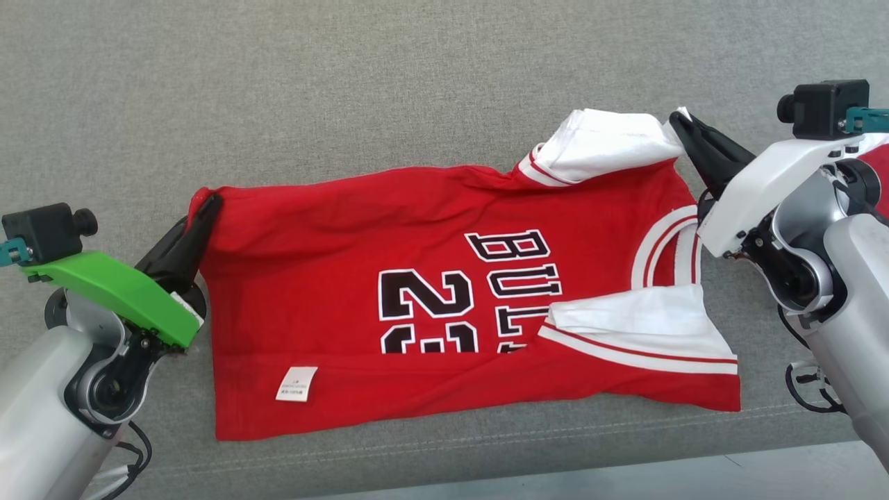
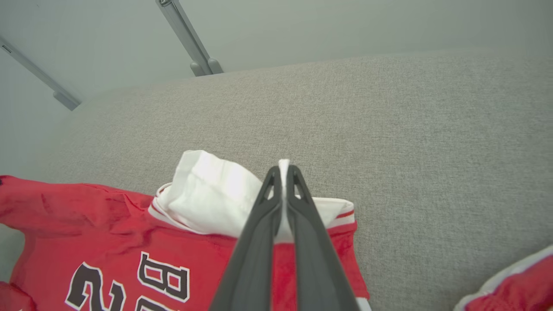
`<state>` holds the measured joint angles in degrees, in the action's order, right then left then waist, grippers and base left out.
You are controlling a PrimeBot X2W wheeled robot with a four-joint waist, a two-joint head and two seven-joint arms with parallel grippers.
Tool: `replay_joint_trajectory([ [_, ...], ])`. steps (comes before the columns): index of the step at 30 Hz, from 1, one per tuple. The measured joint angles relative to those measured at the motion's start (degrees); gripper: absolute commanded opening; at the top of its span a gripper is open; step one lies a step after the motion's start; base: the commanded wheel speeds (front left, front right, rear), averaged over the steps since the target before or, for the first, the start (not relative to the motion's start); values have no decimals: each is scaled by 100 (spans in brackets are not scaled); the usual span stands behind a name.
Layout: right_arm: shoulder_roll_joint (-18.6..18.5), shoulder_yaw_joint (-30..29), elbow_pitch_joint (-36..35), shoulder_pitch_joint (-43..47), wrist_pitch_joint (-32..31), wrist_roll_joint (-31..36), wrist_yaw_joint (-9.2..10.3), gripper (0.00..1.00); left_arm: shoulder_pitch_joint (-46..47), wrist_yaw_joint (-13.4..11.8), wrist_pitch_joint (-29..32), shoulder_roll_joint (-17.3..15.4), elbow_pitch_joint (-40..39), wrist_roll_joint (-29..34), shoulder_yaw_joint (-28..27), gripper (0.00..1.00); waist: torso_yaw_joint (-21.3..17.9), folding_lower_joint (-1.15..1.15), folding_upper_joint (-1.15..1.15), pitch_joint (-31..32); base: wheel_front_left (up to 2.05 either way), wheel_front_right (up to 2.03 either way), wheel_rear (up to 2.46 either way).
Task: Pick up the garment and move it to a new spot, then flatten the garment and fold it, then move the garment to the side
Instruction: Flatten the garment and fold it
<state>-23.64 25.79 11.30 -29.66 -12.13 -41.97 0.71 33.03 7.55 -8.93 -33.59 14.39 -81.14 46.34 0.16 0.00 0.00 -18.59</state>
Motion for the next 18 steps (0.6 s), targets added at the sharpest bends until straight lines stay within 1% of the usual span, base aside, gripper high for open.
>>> replay_joint_trajectory([
  [3,-14,2,-123,49,-3,-37,40,0,-3,0,-80,0,-10,21,4,23,6,0,0,17,0,0,0],
  [5,-16,5,-171,88,-11,-38,41,0,-3,0,-132,-3,-10,68,20,24,9,0,0,20,0,0,0],
  [8,-29,10,-249,121,-53,-38,46,0,-1,0,-147,-27,-12,218,109,18,14,0,0,17,0,0,0],
  [11,-40,13,-338,164,-80,-40,48,0,15,0,-181,-68,-20,434,196,5,16,0,0,10,0,0,0],
  [12,-43,14,-357,182,-102,-41,49,0,19,-1,-203,-82,-23,445,198,3,16,0,0,9,0,0,0],
  [13,-48,16,-371,199,-103,-41,90,0,21,0,-230,-98,-27,446,199,0,16,0,0,9,0,0,0],
  [18,-78,13,-437,260,-102,-46,100,0,26,0,-325,-157,-43,621,279,0,9,0,0,42,0,0,0],
])
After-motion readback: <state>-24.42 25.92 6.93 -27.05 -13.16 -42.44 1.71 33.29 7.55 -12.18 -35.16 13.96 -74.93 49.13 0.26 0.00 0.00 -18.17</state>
